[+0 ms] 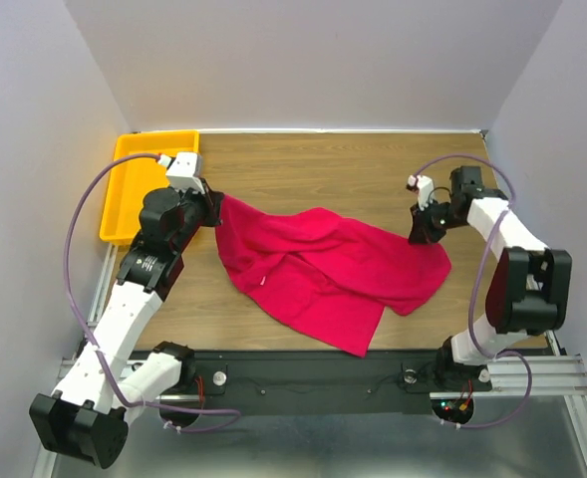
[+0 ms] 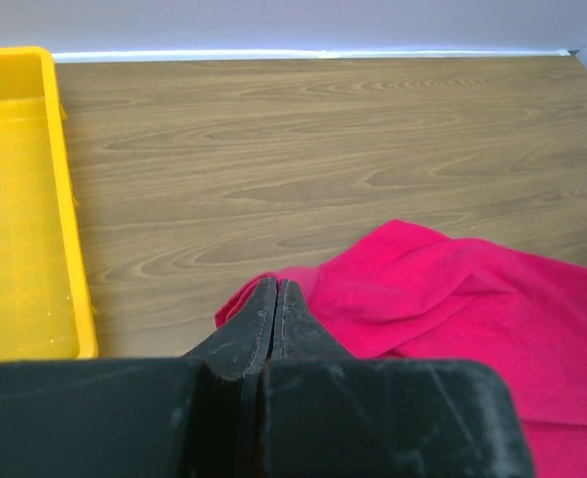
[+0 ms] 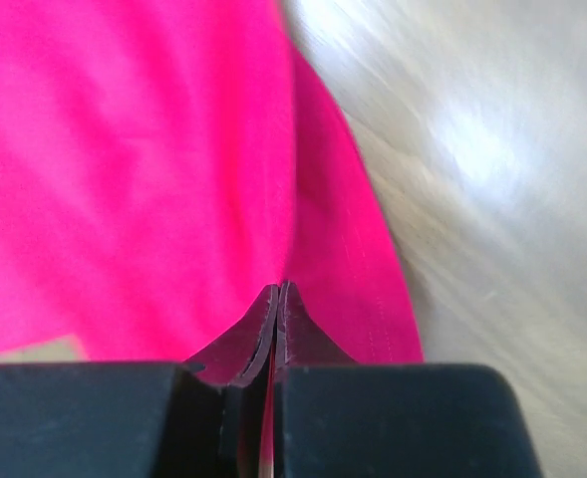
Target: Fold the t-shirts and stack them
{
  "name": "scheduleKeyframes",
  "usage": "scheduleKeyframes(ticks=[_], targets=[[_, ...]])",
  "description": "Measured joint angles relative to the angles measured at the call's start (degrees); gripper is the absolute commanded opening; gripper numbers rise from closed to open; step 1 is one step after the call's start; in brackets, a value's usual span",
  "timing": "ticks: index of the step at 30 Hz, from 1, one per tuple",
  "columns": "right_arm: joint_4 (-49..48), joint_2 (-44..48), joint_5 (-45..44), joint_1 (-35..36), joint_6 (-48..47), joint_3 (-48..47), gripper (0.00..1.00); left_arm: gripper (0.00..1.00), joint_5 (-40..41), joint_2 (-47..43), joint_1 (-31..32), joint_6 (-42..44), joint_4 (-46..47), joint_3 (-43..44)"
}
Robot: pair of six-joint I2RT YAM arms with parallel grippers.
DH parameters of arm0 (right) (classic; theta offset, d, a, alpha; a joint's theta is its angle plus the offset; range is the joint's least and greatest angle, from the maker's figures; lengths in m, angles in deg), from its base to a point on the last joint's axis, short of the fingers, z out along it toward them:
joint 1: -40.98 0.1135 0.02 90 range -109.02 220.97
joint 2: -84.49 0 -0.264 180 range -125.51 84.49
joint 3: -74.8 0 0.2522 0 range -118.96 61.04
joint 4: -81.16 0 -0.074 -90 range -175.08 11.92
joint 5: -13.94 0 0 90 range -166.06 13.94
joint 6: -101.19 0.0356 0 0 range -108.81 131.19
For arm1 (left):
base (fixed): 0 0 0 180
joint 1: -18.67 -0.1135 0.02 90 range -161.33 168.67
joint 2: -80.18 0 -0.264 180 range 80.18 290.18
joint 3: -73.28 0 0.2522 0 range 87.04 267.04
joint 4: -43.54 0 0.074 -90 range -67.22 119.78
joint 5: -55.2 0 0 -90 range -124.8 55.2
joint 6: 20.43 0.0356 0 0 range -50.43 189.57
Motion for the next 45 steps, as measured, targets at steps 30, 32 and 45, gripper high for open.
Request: scheduleKeyframes(ticks=[30, 32, 45], targets=[[15.43, 17.62, 1.81, 18.32, -11.54, -1.36, 0.55, 0.0, 0.46, -3.15, -0.02, -1.86, -0.59, -3.52], [11.1, 15.5, 2.82, 12.96, -5.66, -0.66, 0.55, 0.0, 0.35, -3.15, -0.02, -1.86, -0.87, -3.52], [2.49, 5.53, 7.8, 10.97, 14.93, 6.84, 0.55, 0.0, -0.81, -4.37, -0.02, -2.56, -1.2, -5.73]])
